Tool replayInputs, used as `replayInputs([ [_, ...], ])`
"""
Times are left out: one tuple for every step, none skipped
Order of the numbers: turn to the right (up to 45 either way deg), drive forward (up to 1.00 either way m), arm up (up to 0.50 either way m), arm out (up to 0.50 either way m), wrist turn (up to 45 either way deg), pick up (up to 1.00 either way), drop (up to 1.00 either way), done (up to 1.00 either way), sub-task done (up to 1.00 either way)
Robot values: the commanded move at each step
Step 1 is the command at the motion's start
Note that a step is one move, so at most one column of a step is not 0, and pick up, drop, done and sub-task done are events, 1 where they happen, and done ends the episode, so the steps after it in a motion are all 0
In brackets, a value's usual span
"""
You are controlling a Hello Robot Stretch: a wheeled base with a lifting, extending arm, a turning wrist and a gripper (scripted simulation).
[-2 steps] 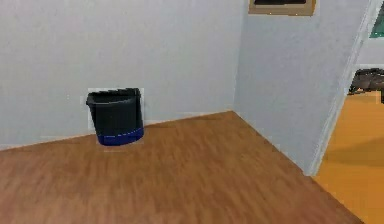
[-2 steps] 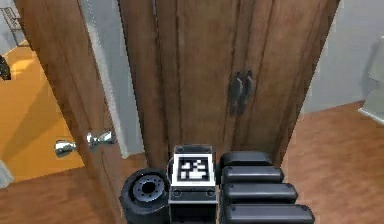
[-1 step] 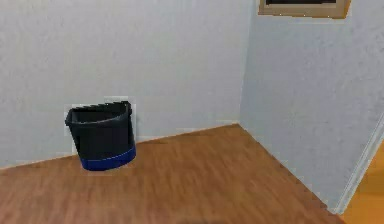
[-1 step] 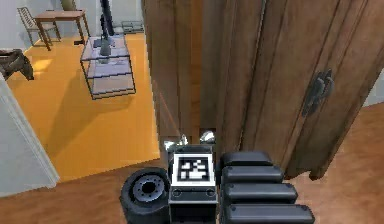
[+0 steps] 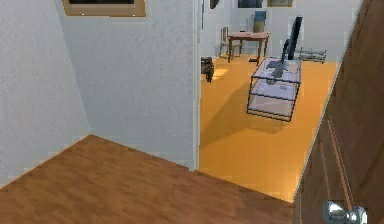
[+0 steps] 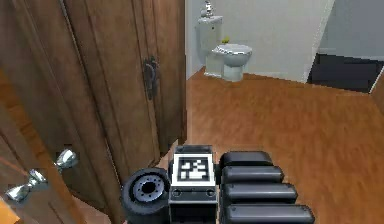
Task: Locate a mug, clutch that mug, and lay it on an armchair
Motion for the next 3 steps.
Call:
replayInputs([
  [3.0, 0.00, 0.00, 0.00, 0.0, 0.00, 0.00, 0.00, 0.00],
  [-45.0, 0.00, 0.00, 0.00, 0.0, 0.00, 0.00, 0.00, 0.00],
  [-15.0, 0.00, 0.00, 0.00, 0.0, 0.00, 0.00, 0.00, 0.00],
])
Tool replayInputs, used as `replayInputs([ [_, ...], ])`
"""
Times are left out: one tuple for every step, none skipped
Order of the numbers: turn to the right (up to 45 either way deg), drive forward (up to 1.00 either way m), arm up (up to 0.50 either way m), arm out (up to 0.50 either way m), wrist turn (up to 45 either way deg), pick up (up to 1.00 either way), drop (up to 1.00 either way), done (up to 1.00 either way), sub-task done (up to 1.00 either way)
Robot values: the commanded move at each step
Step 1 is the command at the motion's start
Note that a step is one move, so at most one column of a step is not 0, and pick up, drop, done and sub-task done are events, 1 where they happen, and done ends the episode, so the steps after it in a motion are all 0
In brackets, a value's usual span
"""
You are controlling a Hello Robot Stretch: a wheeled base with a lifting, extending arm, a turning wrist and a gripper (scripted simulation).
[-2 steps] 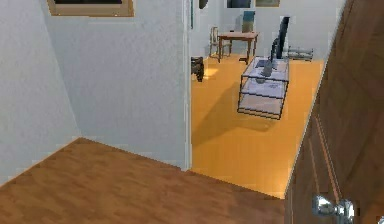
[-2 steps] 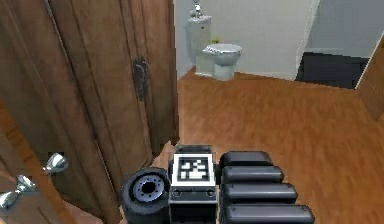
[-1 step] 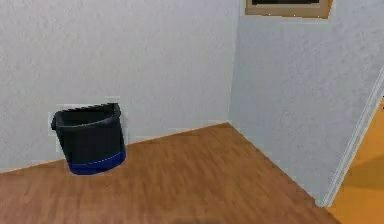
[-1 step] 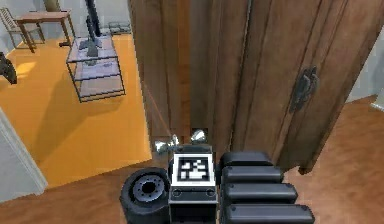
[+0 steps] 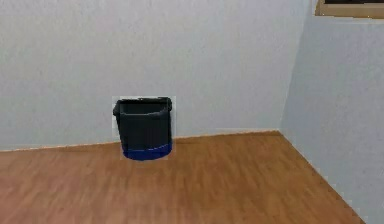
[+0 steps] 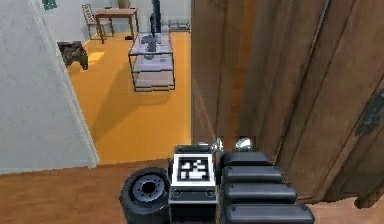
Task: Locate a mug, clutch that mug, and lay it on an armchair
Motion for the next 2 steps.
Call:
replayInputs([
  [0.0, 0.15, 0.00, 0.00, 0.0, 0.00, 0.00, 0.00, 0.00],
  [45.0, 0.00, 0.00, 0.00, 0.0, 0.00, 0.00, 0.00, 0.00],
])
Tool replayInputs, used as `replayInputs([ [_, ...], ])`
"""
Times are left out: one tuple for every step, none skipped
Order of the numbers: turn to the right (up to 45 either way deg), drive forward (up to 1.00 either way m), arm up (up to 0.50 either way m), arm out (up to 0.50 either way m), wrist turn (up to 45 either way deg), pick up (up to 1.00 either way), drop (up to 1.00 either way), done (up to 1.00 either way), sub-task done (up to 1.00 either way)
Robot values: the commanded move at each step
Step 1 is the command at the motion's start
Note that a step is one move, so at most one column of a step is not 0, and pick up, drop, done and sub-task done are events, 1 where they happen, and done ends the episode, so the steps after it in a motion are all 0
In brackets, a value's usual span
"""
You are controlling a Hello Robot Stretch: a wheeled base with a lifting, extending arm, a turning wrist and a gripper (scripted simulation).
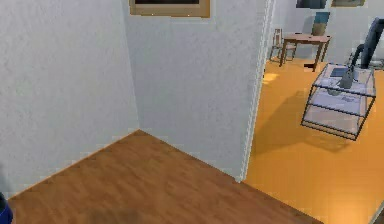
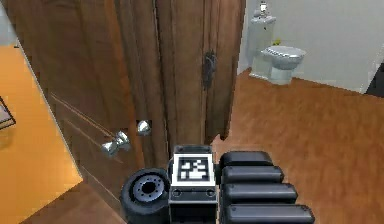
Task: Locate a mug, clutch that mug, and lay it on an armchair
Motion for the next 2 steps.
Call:
replayInputs([
  [15.0, 0.00, 0.00, 0.00, 0.0, 0.00, 0.00, 0.00, 0.00],
  [0.0, 0.35, 0.00, 0.00, 0.0, 0.00, 0.00, 0.00, 0.00],
])
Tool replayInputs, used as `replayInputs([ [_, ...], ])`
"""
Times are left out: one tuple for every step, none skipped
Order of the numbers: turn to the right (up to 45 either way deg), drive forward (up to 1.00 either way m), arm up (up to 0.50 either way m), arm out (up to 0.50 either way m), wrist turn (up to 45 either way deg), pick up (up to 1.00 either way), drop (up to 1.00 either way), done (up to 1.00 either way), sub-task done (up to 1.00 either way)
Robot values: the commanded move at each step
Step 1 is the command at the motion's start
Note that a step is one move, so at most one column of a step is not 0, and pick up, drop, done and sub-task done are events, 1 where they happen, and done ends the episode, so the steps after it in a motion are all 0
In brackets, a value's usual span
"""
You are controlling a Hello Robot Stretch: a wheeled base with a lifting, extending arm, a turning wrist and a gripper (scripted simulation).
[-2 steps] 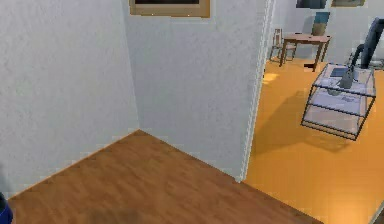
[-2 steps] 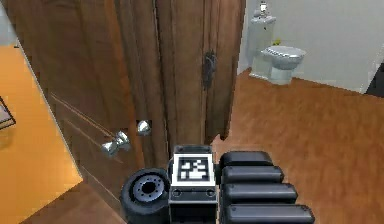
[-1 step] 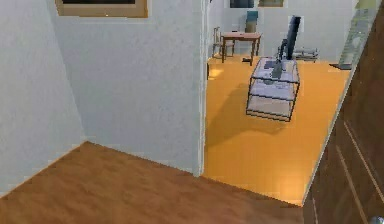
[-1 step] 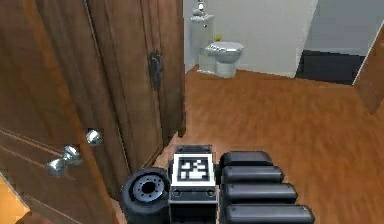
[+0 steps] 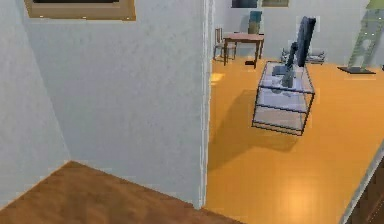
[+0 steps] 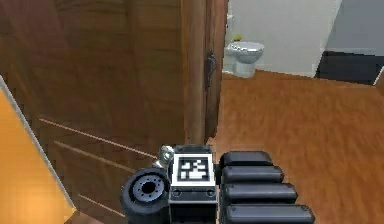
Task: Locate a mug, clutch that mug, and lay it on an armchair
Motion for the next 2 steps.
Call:
replayInputs([
  [27.0, 0.00, 0.00, 0.00, 0.0, 0.00, 0.00, 0.00, 0.00],
  [0.0, 1.00, 0.00, 0.00, 0.0, 0.00, 0.00, 0.00, 0.00],
])
